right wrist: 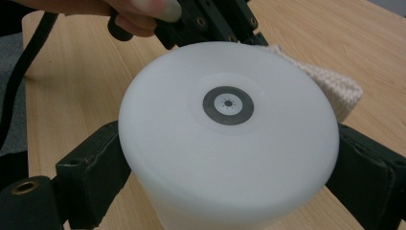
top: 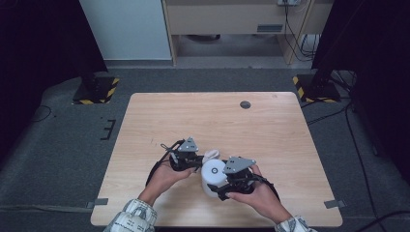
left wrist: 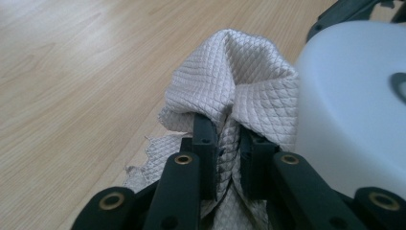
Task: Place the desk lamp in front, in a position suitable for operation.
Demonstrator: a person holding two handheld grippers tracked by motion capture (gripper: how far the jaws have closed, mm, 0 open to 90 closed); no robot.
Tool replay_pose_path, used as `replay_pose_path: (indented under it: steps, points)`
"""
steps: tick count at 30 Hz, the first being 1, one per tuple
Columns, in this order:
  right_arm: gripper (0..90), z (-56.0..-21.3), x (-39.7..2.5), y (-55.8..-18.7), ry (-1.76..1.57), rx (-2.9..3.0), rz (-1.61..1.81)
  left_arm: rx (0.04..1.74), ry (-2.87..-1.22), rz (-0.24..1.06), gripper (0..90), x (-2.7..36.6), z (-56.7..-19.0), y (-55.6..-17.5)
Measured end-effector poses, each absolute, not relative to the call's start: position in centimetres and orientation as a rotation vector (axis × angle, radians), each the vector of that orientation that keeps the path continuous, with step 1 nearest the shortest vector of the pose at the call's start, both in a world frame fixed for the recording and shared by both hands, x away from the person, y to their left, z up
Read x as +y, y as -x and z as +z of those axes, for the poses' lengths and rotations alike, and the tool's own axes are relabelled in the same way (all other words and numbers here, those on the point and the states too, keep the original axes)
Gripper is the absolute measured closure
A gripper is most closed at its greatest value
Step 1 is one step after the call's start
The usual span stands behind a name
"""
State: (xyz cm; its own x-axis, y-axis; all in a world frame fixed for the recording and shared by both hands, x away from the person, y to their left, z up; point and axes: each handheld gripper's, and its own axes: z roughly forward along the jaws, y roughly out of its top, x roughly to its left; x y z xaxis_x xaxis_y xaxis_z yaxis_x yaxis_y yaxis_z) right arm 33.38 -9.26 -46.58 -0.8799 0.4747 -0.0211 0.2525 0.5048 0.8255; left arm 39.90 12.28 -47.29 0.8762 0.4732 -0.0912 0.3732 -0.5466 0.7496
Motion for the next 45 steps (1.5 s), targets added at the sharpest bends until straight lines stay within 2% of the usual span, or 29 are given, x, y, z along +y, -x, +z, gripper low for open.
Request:
replay_pose_path:
  steps: [10,27,33,38,45]
  points:
    - [9.0,-46.6,-9.3,-33.5,-0.608,2.503,1.320,0.638,-2.271,0.136,78.4,12.8,-49.6,-39.3]
    - [8.8,-46.7,-9.1,-33.5,-0.624,2.482,1.303,0.624,-2.159,0.203,78.4,15.2,-46.3,-36.3]
    - [8.8,-46.7,-9.1,-33.5,-0.628,2.484,1.292,0.593,-2.210,0.248,78.3,14.9,-45.9,-35.6]
    - [8.7,-46.7,-9.0,-33.6,-0.624,2.482,1.288,0.609,-2.224,0.224,78.3,15.1,-46.7,-35.4]
    - [8.7,-46.7,-9.1,-33.7,-0.622,2.483,1.294,0.600,-2.176,0.237,78.3,15.6,-45.4,-34.7]
